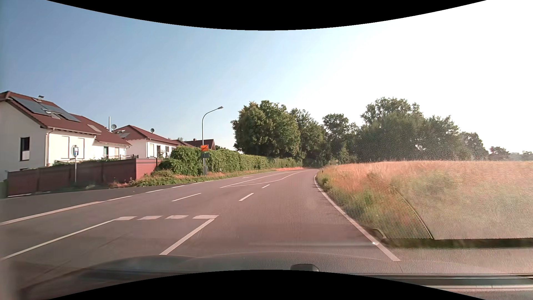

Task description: Follow the waypoints while adhering to traffic rules and regulations

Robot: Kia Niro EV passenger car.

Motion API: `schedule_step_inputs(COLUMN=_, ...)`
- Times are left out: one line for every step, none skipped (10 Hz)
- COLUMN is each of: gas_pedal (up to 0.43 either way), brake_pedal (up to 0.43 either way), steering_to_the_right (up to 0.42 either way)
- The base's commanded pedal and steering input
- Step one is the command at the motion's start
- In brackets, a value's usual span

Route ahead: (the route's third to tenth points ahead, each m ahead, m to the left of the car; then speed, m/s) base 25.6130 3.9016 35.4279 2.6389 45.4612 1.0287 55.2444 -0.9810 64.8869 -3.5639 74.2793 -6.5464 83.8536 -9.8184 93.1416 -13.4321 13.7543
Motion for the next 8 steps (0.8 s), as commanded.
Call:
schedule_step_inputs(gas_pedal=0.059, brake_pedal=0.000, steering_to_the_right=0.013)
schedule_step_inputs(gas_pedal=0.059, brake_pedal=0.000, steering_to_the_right=0.014)
schedule_step_inputs(gas_pedal=0.059, brake_pedal=0.000, steering_to_the_right=0.014)
schedule_step_inputs(gas_pedal=0.059, brake_pedal=0.000, steering_to_the_right=0.015)
schedule_step_inputs(gas_pedal=0.059, brake_pedal=0.000, steering_to_the_right=0.015)
schedule_step_inputs(gas_pedal=0.059, brake_pedal=0.000, steering_to_the_right=0.015)
schedule_step_inputs(gas_pedal=0.059, brake_pedal=0.000, steering_to_the_right=0.015)
schedule_step_inputs(gas_pedal=0.059, brake_pedal=0.000, steering_to_the_right=0.015)
